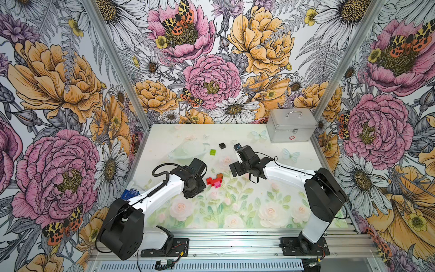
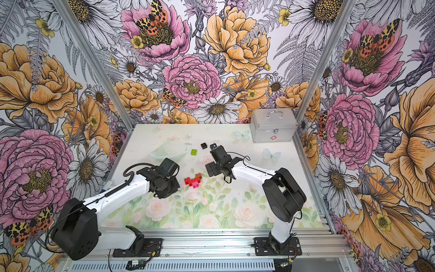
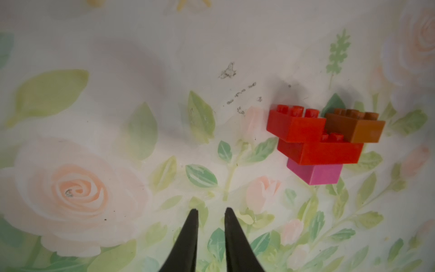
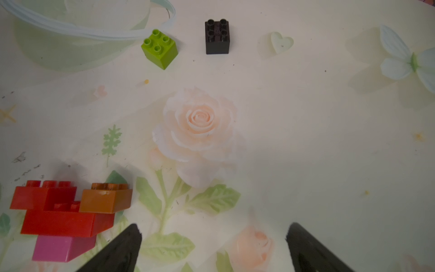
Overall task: Assemble the letter v with lego
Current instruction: Move the lego brick at the center of the board.
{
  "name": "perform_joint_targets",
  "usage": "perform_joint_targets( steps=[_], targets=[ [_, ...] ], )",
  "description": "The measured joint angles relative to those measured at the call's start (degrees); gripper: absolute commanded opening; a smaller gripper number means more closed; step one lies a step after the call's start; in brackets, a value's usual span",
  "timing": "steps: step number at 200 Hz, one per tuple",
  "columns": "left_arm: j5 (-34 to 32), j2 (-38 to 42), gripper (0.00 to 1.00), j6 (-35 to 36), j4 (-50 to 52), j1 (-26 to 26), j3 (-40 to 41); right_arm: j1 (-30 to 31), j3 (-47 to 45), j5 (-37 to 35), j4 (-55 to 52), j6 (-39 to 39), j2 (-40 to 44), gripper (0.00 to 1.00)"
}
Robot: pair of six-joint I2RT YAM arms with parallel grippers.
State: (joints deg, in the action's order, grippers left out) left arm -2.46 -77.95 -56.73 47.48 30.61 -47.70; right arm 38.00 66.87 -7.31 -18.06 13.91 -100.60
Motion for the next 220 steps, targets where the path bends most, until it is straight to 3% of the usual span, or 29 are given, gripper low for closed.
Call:
perform_joint_targets(
  steps=[63, 121, 172, 220],
  targets=[
    [2.8, -8.7, 0.21, -1.9, -9.6, 0.4, 0.5, -0.2, 0.0, -1.1, -1.9, 0.7, 0.0, 0.99],
    [3.4, -15.8, 0.21, -1.4, -13.1, -0.4, -3.8, -0.8, -1.3, -2.4, -3.0, 0.7, 0.0, 1.00],
    [3.6, -18.2, 0.20, 0.8, -15.6, -3.1, -6.0, -0.9, -1.3, -2.6, -3.0, 1.2, 0.0, 0.99],
    [3.9, -18.6, 0.27, 5.0, -15.8, -5.6, -6.7, -0.9, -1.3, -2.5, -3.0, 1.9, 0.0, 1.00]
  ],
)
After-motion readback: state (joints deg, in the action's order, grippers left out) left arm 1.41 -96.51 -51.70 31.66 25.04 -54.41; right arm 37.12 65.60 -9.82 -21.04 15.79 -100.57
